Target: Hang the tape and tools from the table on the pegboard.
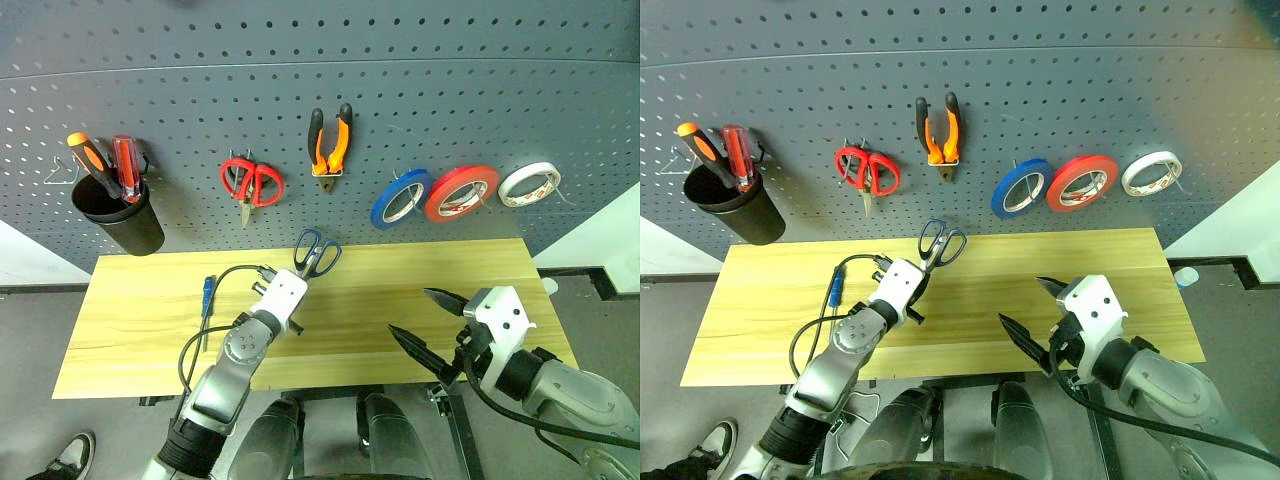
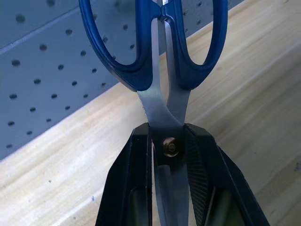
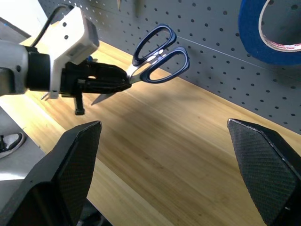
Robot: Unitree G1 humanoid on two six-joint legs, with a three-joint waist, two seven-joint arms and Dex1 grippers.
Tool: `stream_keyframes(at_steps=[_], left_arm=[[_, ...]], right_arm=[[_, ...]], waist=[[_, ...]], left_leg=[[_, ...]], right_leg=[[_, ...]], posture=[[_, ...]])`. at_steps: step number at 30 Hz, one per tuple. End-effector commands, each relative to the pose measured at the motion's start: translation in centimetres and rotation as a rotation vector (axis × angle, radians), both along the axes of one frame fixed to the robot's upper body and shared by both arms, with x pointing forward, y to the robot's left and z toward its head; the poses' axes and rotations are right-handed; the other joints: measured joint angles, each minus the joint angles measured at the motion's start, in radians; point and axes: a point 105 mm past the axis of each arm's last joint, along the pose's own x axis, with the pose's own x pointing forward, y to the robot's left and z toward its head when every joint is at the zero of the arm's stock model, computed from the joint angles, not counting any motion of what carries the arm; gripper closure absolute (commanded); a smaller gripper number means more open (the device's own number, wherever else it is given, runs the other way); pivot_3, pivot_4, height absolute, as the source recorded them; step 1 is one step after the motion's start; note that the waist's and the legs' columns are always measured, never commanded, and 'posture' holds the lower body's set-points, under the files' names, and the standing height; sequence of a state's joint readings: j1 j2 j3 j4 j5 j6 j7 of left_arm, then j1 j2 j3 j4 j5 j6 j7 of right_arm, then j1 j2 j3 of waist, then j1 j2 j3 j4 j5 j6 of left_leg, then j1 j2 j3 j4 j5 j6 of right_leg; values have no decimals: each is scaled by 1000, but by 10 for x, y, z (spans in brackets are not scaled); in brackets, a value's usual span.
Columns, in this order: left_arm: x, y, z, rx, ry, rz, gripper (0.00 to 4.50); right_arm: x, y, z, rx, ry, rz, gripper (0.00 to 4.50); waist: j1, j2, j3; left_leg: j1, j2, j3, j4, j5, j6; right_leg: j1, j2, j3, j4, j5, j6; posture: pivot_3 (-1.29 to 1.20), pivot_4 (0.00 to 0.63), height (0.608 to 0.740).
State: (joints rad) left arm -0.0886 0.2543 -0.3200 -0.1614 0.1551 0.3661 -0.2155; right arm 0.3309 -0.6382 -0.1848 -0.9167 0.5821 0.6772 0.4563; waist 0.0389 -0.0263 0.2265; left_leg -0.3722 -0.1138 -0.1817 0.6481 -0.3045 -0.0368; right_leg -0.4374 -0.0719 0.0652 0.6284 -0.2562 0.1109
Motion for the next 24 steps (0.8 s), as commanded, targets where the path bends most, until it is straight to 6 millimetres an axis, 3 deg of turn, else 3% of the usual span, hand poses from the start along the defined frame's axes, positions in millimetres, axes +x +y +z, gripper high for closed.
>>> stream_keyframes(at_steps=[1,12,24], left_arm=[[-4,-1,22,54,-146,-92,3809],[-22,14,41,112,-481,-210,3809],[-38,51,77,76,-879,-48,3809]], right_arm=[[0,3,7,11,-39,9,0],[6,2,4,10,-51,2,0],[9,0,3,5,-55,1,0]], waist=[[0,0,0],[1,1,-1],[1,3,-4]], left_leg=[[0,0,0,0,0,0],[0,0,1,0,0,0],[1,0,2,1,0,0]], right_leg=[[0,0,0,0,0,0],[0,0,0,1,0,0],[0,0,1,2,1,0]], posture=[[-41,213,739],[-23,194,739],[-17,192,739]])
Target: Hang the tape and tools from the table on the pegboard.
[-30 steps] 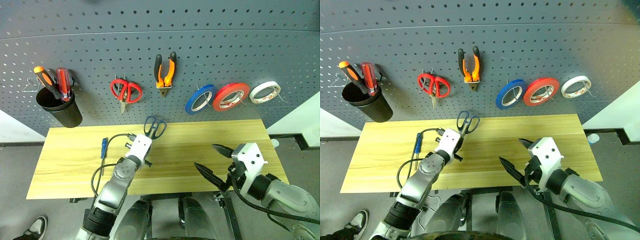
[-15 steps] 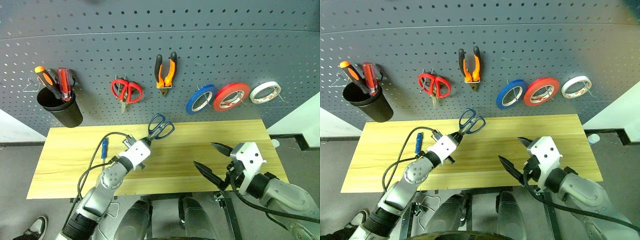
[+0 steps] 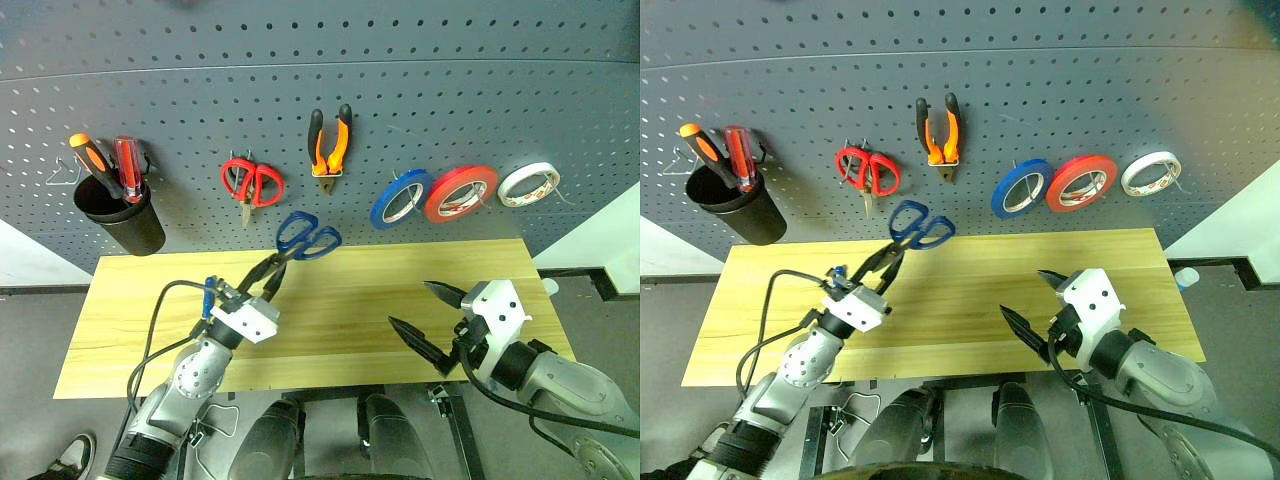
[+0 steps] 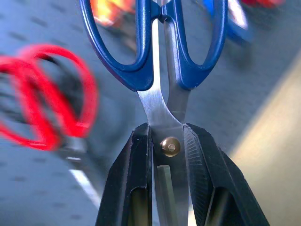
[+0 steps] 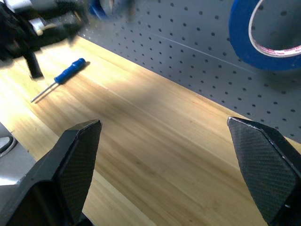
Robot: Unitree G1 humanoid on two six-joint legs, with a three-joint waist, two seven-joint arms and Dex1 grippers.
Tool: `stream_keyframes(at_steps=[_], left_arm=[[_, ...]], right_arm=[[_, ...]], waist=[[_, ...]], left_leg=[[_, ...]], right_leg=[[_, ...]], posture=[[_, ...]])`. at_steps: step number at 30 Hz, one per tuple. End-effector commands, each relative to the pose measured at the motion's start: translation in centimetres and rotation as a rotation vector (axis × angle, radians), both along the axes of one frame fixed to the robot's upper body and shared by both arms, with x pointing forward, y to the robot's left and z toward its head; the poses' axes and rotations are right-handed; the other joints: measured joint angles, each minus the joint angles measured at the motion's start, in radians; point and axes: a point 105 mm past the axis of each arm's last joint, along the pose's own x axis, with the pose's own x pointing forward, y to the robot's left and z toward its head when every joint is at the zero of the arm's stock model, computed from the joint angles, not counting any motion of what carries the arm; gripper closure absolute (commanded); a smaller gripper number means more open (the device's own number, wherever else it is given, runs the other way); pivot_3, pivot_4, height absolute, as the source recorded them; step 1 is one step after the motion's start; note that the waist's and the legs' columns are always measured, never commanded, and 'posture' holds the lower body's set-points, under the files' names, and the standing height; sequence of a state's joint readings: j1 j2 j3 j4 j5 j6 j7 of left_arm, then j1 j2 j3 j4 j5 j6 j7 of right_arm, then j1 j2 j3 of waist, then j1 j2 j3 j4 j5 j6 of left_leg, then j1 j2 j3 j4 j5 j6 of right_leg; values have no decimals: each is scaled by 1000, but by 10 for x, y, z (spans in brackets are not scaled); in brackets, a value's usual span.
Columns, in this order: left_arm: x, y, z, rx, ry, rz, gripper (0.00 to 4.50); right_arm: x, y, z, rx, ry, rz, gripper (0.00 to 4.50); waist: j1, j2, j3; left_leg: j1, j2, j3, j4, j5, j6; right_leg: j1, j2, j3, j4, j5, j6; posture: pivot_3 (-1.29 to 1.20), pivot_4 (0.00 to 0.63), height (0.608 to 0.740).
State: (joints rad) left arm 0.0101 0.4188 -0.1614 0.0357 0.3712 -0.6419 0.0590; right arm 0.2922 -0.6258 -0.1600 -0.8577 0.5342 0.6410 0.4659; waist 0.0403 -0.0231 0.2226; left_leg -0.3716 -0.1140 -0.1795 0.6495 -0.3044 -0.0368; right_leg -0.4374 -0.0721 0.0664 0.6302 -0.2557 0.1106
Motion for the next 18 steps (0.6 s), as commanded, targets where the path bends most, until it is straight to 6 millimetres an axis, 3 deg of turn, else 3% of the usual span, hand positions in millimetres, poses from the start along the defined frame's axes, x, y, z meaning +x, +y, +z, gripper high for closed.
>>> stream_keyframes(at_steps=[1,10,18], left_arm=[[-8,12,15,-49,-117,44,3809],[-12,42,21,-140,-157,203,3809],[0,43,18,-159,-125,246,3809]], right_arm=[[-1,3,5,11,-30,19,0],[0,2,3,6,-23,25,0],[3,2,4,5,-27,40,0]], waist=[[0,0,-1],[0,0,-2],[0,0,-4]], left_leg=[[0,0,0,0,0,0],[0,0,1,1,0,0],[1,0,1,3,0,0]], right_leg=[[0,0,0,0,0,0],[0,0,1,1,1,0],[1,1,1,1,2,1]], posture=[[-17,192,739],[-6,198,739],[-2,189,739]])
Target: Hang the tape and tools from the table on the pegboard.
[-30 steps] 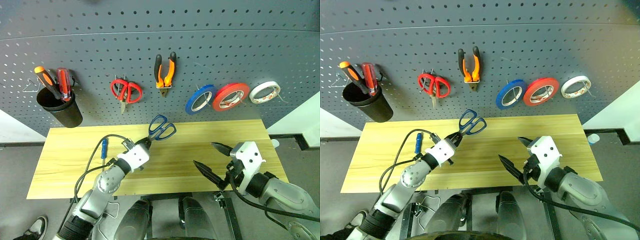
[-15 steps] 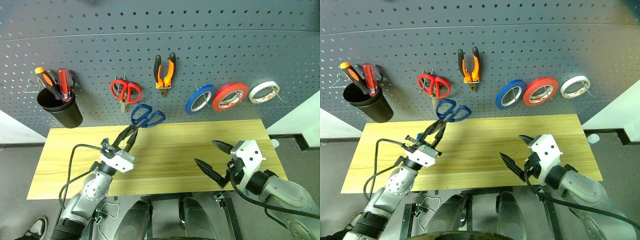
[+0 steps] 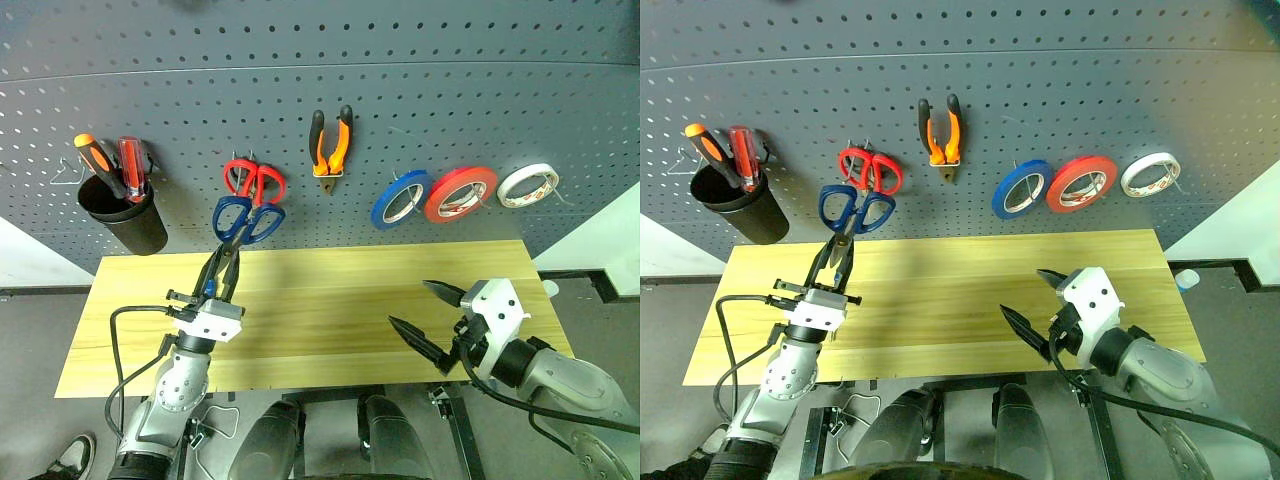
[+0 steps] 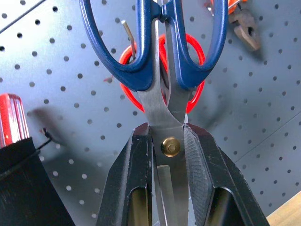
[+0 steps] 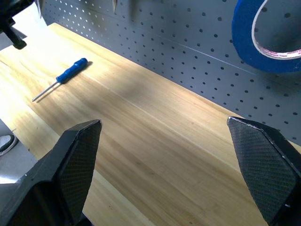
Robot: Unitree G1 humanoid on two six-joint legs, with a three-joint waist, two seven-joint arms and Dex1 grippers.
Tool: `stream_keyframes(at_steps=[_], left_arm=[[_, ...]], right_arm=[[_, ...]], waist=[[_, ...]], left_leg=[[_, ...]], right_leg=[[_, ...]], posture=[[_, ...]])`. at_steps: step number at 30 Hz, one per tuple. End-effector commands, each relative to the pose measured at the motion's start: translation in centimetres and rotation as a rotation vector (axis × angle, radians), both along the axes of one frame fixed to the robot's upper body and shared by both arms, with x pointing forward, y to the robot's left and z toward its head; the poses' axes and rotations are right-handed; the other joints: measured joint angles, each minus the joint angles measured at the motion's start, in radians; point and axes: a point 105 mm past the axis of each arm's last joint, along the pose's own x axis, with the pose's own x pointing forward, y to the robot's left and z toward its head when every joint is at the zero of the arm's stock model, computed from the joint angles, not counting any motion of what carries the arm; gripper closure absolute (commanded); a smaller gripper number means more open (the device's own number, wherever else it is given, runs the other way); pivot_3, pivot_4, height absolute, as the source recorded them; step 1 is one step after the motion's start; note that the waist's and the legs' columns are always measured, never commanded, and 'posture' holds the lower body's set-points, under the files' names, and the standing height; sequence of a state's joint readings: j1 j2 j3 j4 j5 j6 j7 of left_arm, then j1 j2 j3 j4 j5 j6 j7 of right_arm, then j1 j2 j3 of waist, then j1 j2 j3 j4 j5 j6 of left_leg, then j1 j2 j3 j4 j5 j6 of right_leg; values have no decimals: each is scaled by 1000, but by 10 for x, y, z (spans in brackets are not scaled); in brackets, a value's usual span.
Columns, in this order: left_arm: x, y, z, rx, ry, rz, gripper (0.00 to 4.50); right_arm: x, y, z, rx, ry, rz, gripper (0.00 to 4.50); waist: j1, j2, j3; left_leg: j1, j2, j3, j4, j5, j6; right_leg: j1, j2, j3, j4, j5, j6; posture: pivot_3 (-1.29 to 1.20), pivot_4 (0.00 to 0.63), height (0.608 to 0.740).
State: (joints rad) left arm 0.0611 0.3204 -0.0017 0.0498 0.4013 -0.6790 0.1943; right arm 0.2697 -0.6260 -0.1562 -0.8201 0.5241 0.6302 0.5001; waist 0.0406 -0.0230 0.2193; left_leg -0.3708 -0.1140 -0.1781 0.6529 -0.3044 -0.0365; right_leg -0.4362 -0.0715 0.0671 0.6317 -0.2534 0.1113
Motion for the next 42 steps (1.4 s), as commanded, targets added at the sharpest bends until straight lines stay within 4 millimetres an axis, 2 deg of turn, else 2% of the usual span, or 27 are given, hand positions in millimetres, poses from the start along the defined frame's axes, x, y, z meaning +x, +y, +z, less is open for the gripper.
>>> stream_keyframes(at_steps=[1,6,18,27,30,42], left_arm=[[5,2,8,-15,-26,18,3809],[11,-1,10,-33,-28,29,3809],[20,10,19,-46,-40,77,3809],[26,15,18,-53,-26,107,3809],[27,16,18,-54,-25,109,3809],[31,11,19,-72,-18,93,3809]], right_arm=[[0,4,6,5,-33,25,0],[2,5,7,4,-39,31,0],[-2,4,11,24,-57,51,0],[-15,13,51,181,-245,141,0],[-19,15,59,215,-286,154,0],[-26,21,57,229,-291,189,0]], waist=[[0,1,-1],[-1,-1,-6],[0,-1,-12],[0,0,-13],[0,0,-13],[0,0,-14]], left_leg=[[0,0,0,0,0,0],[0,0,1,0,0,0],[1,0,2,2,0,0],[1,0,2,8,-1,3],[1,0,2,10,-3,5],[5,1,3,11,-3,5]], right_leg=[[0,0,0,0,0,0],[0,0,0,0,0,0],[0,0,1,1,1,0],[2,1,1,2,3,1],[4,1,1,2,5,2],[7,5,2,3,6,1]], posture=[[-1,187,739],[0,180,739],[0,180,739],[-1,181,739],[-1,180,739],[0,175,739]])
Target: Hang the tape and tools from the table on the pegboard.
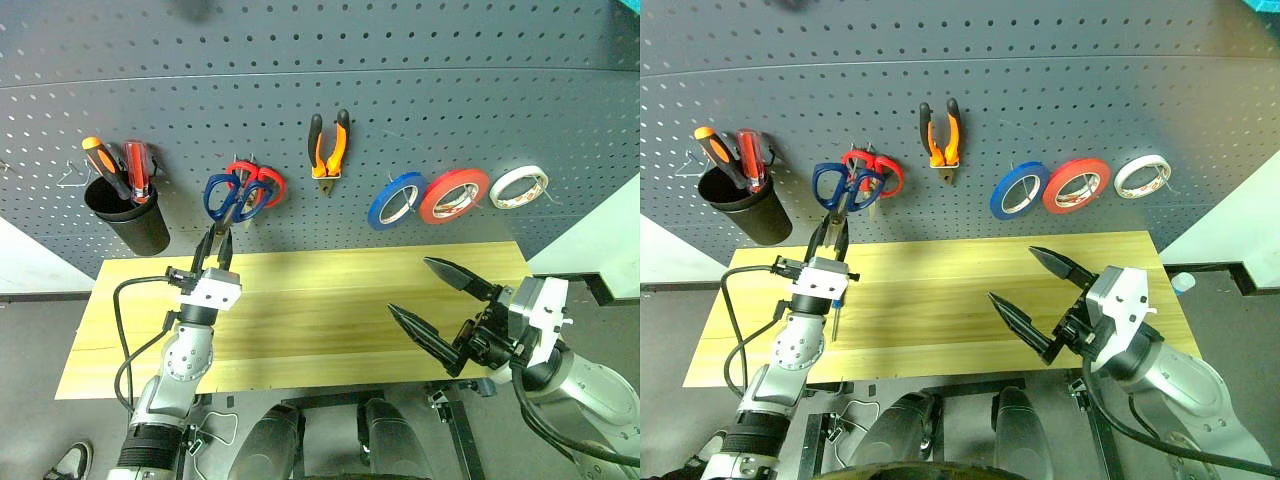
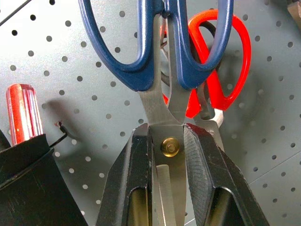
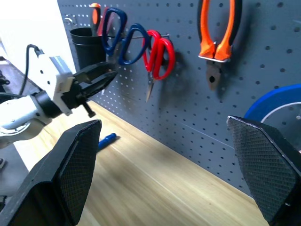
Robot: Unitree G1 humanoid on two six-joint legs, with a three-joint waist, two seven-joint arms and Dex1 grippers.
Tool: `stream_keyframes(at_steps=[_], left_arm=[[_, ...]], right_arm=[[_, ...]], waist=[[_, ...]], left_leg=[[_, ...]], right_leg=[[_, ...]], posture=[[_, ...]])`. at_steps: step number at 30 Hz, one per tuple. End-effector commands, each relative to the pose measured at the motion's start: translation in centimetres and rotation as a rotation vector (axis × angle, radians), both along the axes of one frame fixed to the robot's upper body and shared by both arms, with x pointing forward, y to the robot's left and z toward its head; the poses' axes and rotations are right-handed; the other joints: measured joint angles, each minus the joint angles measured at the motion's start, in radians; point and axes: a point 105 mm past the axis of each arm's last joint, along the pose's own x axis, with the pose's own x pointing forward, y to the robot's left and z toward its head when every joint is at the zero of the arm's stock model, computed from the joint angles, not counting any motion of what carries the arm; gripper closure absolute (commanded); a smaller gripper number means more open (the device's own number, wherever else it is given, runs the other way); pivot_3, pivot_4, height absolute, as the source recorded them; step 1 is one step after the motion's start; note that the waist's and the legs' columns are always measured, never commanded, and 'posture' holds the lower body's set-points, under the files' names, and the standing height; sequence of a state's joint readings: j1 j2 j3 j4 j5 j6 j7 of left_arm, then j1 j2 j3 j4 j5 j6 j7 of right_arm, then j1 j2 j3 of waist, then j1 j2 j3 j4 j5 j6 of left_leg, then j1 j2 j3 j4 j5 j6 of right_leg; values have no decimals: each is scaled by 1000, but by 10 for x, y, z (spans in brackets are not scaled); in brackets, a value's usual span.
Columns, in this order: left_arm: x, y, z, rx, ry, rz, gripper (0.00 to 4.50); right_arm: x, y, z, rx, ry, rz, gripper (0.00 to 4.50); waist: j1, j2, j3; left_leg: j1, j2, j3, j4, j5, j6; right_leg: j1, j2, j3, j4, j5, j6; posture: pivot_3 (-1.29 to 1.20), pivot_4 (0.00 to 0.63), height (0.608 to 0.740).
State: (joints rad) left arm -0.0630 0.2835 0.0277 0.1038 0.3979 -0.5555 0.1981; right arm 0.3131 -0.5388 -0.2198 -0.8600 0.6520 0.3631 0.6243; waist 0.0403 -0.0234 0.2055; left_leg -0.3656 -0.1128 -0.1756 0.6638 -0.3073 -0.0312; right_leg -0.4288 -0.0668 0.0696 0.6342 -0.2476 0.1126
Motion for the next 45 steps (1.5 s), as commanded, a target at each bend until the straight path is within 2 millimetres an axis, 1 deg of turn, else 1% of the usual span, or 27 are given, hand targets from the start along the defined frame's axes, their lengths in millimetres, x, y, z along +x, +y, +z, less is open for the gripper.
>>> stream_keyframes(at_steps=[1,10,17,22,26,30,34,45], left_arm=[[0,2,9,-29,-34,-1,3809],[7,3,4,-64,7,9,3809],[6,-11,-5,-62,53,-56,3809],[7,-11,-2,-74,43,-56,3809],[6,-18,-3,-93,64,-95,3809],[8,-17,-4,-131,84,-96,3809],[11,-13,-3,-144,93,-92,3809],[13,-12,2,-167,101,-108,3809]], right_arm=[[-6,6,10,6,-48,31,0],[-5,5,9,0,-45,31,0],[-3,4,7,-7,-38,24,0],[-3,4,4,-12,-30,17,0],[-2,3,3,-14,-27,15,0],[-2,2,1,-19,-19,9,0],[-2,2,0,-22,-17,7,0],[-1,2,-2,-26,-9,8,0]], waist=[[0,0,0],[0,0,-5],[0,2,-10],[-1,2,-10],[0,3,-10],[-1,3,-11],[0,3,-11],[0,3,-11]], left_leg=[[0,0,0,0,0,0],[1,1,1,0,0,0],[4,1,2,0,0,1],[7,1,3,0,-1,1],[7,2,3,0,-1,1],[7,2,3,0,-1,1],[8,2,3,0,-1,1],[8,2,4,0,-1,1]], right_leg=[[0,0,0,0,0,0],[1,1,1,0,1,0],[3,1,2,0,1,0],[5,1,3,0,1,0],[6,2,3,0,1,0],[6,2,3,0,1,0],[6,2,4,0,1,0],[6,2,4,0,1,0]], posture=[[0,175,739],[-1,169,739],[-4,168,739],[0,167,739],[-1,167,739],[-2,168,739],[-1,169,739],[3,169,739]])
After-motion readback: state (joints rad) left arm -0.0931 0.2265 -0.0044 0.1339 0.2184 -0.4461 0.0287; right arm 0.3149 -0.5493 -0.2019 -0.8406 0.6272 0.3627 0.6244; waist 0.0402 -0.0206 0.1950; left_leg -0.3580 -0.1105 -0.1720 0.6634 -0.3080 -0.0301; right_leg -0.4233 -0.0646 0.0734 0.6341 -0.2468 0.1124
